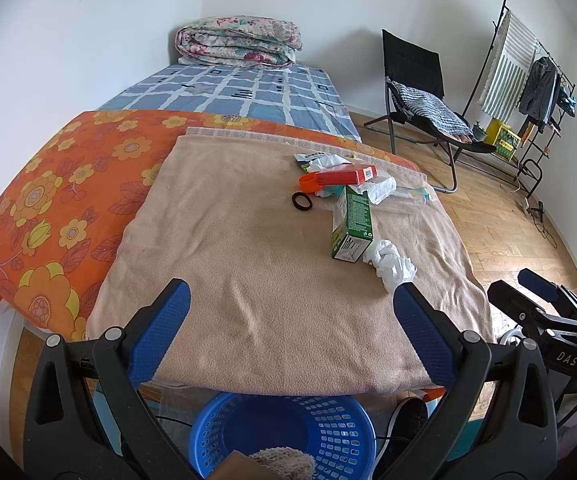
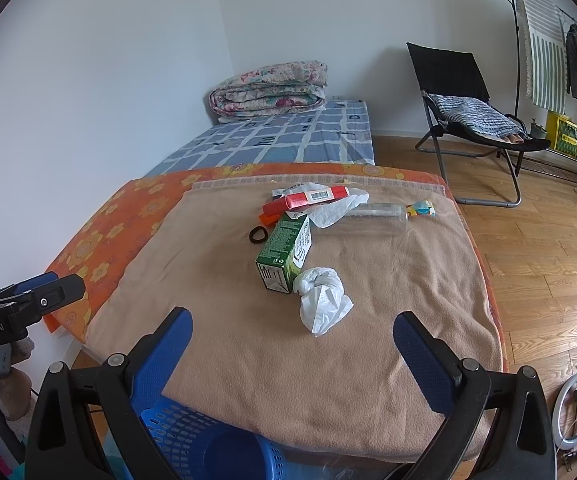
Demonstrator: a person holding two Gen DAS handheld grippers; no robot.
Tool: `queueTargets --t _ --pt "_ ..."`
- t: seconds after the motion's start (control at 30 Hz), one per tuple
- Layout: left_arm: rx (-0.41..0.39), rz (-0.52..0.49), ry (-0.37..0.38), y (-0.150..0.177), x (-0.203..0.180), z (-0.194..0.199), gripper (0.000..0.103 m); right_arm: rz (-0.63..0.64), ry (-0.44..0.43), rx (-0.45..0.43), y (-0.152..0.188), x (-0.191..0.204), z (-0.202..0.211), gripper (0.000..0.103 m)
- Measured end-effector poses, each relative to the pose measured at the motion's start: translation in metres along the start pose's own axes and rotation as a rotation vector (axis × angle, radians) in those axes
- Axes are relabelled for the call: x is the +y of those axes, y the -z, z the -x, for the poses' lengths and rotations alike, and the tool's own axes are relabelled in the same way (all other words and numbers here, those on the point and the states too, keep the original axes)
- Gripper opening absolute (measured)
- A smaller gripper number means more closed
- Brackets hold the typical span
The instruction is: Collect trash
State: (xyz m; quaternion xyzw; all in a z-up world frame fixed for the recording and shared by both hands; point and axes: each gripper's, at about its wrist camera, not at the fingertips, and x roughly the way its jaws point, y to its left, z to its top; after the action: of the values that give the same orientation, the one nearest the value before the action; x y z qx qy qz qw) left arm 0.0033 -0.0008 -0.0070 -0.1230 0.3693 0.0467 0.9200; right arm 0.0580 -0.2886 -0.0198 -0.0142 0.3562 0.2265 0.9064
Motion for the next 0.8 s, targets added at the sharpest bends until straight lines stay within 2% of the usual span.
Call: queueTargets --t 0.8 --pt "0.002 -0.001 -0.001 0.000 0.000 0.000 0.103 -0.008 0.009 0.013 0.011 -0.012 -0.001 0.102"
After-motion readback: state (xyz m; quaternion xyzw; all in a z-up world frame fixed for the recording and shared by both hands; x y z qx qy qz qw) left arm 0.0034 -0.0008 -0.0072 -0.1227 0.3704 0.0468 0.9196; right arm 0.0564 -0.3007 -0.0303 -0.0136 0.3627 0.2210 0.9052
